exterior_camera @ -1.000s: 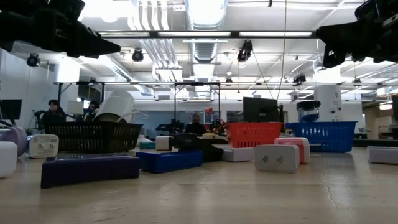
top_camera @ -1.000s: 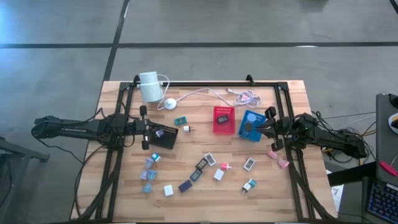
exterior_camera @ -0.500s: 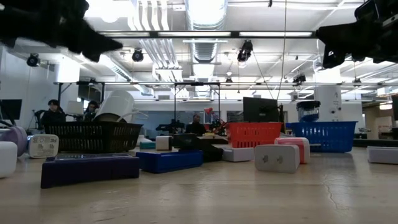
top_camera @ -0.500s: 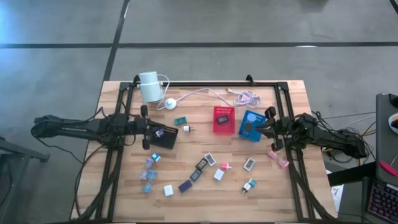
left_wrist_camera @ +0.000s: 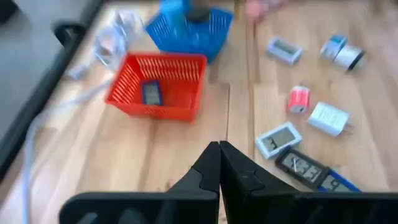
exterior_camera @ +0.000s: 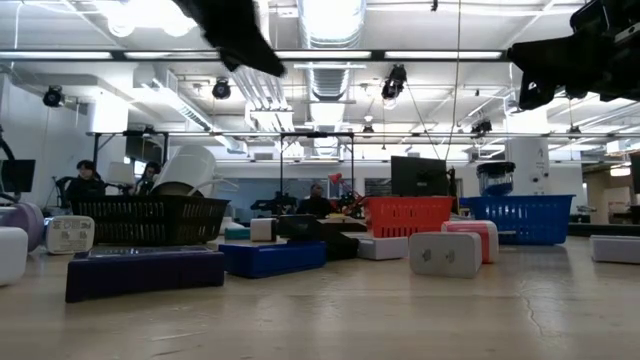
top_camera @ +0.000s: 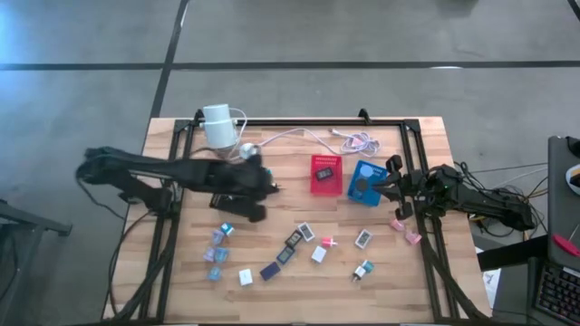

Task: Pick & Place Office items
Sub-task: Put the black digital clock into the red bin

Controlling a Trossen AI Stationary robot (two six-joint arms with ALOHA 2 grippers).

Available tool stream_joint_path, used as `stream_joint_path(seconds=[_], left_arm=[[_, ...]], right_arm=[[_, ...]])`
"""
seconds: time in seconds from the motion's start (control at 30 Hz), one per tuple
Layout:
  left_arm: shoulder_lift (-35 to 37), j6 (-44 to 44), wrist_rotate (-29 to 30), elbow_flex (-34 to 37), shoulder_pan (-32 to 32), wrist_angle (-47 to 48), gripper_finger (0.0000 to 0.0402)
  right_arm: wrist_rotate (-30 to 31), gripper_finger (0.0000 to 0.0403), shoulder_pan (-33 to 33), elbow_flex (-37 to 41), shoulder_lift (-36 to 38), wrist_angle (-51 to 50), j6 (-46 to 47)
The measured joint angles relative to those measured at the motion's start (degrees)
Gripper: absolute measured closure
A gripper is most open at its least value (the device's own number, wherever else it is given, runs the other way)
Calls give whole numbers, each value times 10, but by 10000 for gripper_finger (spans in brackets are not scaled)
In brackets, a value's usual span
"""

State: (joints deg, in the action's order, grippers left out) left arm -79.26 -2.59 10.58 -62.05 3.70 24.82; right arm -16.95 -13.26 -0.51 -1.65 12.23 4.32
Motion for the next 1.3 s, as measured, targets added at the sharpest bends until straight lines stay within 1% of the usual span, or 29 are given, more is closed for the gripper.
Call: stream_joint_path(seconds=[0.2, 0.3, 0.4, 0.57, 0.7, 0.73, 0.83, 0.93, 1.07, 1.17, 1.3], left_arm=[[-162, -70, -3, -109, 7, 48, 380], [-224, -100, -5, -163, 16, 108, 377], [-284, -124, -5, -214, 29, 175, 364], [-353, -128, -7, -300, 65, 228, 321], [-384, -141, -9, -345, 86, 244, 270], [-387, -149, -13, -352, 89, 243, 254], [-390, -178, -52, -361, 93, 243, 205], [-396, -203, -89, -351, 93, 251, 156], [-401, -229, -97, -335, 93, 254, 99], [-410, -234, -98, -330, 93, 251, 69], [-420, -242, -98, -323, 92, 250, 47]], right_arm=[[0, 364, 0, 0, 0, -10, -2], [0, 364, 0, 0, 0, -32, 0], [2, 364, 0, 0, 0, -45, 1], [5, 364, 0, 0, 0, -47, 12], [5, 364, 0, 0, 0, -47, 13], [5, 364, 0, 0, 1, -47, 13], [5, 364, 0, 0, 1, -47, 14], [5, 364, 0, 0, 0, -47, 15], [5, 364, 0, 0, 0, -47, 17], [5, 364, 0, 0, 0, -48, 17], [5, 364, 0, 0, 0, -48, 21]])
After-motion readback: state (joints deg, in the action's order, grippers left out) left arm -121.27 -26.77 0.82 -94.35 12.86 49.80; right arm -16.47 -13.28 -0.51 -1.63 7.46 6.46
